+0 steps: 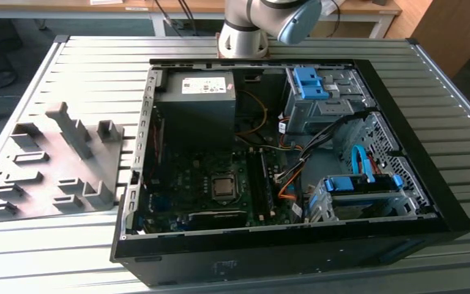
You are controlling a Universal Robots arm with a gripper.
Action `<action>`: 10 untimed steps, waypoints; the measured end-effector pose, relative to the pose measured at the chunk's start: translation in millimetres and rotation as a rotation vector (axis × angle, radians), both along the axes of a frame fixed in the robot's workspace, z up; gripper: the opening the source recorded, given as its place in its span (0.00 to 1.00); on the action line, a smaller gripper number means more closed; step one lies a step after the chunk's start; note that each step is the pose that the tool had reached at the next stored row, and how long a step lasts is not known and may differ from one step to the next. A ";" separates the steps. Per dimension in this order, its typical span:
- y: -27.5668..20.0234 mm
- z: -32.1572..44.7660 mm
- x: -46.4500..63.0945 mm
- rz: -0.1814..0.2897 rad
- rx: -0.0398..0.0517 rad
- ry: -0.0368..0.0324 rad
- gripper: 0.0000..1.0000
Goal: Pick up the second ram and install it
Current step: 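Pick up the second ram and move it above second insertion slot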
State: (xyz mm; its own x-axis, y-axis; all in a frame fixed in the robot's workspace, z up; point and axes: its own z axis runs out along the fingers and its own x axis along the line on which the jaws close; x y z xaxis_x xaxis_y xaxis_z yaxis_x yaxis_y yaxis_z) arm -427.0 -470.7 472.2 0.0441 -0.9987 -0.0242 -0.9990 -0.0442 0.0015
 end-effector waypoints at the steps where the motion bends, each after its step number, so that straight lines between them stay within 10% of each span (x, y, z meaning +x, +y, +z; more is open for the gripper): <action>1: 0.0 2.6 0.0 0.000 0.0000 0.0000 0.14; 10: 0.0 3.0 2.3 0.000 -0.0004 0.0012 0.14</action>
